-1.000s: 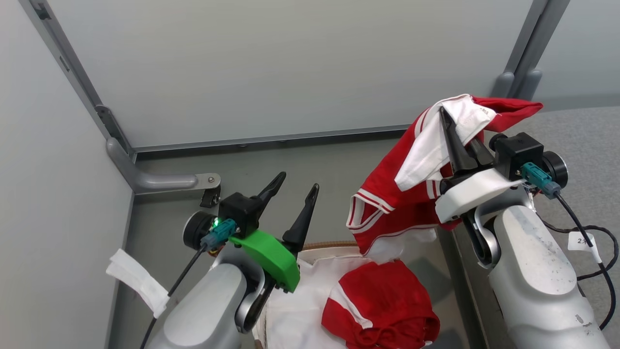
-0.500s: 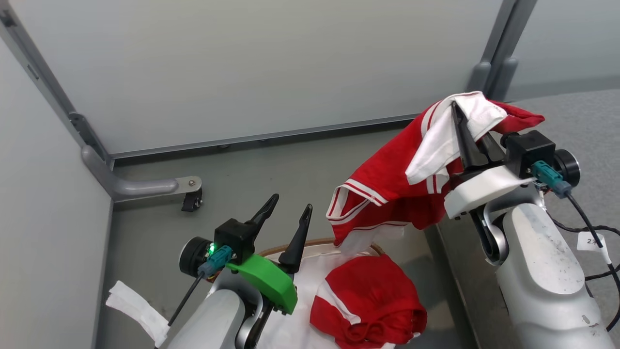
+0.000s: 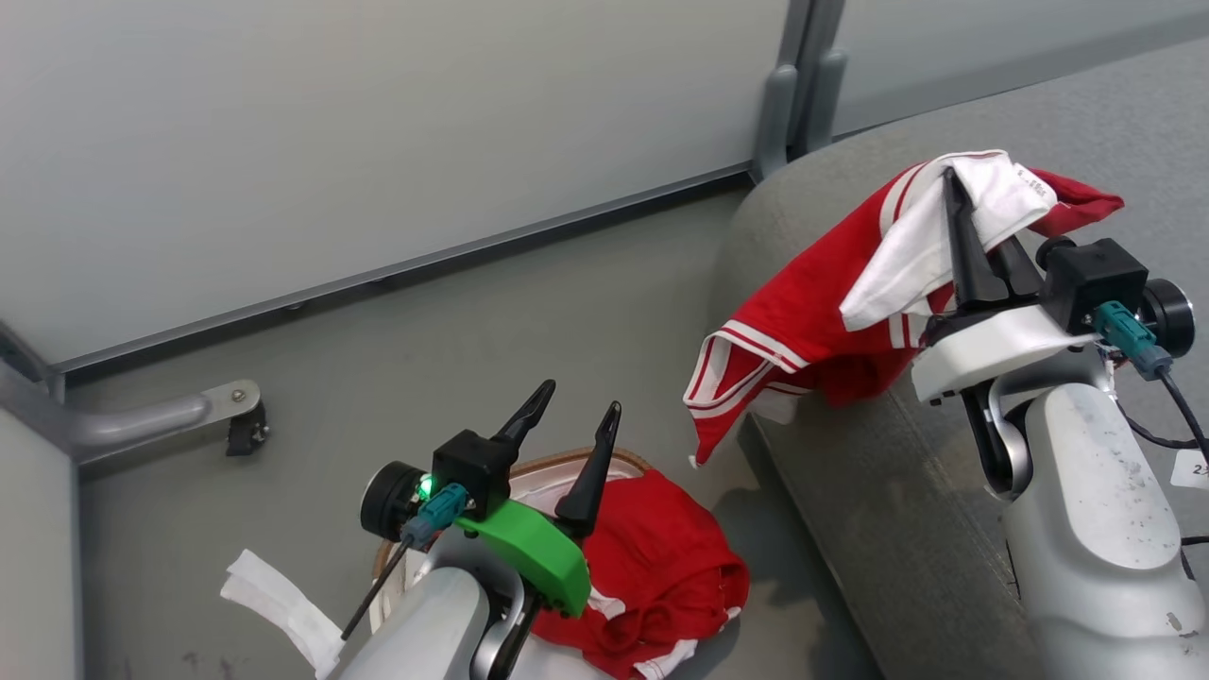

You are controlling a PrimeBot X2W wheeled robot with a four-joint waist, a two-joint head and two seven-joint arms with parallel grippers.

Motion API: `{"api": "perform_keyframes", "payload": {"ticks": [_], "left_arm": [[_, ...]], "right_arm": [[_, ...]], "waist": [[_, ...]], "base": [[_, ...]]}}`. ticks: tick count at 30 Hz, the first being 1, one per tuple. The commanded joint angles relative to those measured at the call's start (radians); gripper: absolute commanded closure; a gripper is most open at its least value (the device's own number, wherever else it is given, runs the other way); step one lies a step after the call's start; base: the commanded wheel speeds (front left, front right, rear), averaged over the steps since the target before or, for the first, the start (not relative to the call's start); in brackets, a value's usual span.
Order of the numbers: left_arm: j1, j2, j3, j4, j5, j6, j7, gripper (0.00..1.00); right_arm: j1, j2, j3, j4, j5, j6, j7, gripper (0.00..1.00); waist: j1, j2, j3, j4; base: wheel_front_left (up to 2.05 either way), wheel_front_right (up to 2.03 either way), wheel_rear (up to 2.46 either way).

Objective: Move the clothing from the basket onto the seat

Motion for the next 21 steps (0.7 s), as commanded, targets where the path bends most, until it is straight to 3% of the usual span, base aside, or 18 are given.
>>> {"api": "perform_keyframes", "payload": {"ticks": [1, 9, 17, 21], "left_arm": [[0.001, 0.002, -0.005, -0.001, 0.01, -0.004, -0.004, 0.0], [-0.004, 0.001, -0.046, -0.004, 0.005, -0.004, -0.004, 0.0], [-0.039, 0.011, -0.075, -0.029, 0.02, -0.004, -0.004, 0.0], [-0.056, 0.023, -0.081, -0.062, 0.034, -0.004, -0.004, 0.0]], "right_arm": [[0.014, -0.003, -0.01, -0.007, -0.002, -0.001, -0.005, 1.0], [0.012, -0.003, -0.048, -0.014, -0.017, -0.001, -0.005, 1.0], [-0.107, -0.004, -0.122, -0.015, -0.084, -0.001, -0.005, 1.0], [-0.221, -0.041, -0.176, -0.036, -0.119, -0.001, -0.005, 1.0]], "waist": [[0.0, -0.0001, 0.031, -0.075], [0.0, -0.0001, 0.055, -0.109], [0.0, -0.0001, 0.121, -0.07], [0.0, -0.0001, 0.175, -0.04]], "base": [[0.0, 0.0, 0.0], [0.0, 0.0, 0.0], [0.0, 0.0, 0.0], [0.0, 0.0, 0.0]]}}
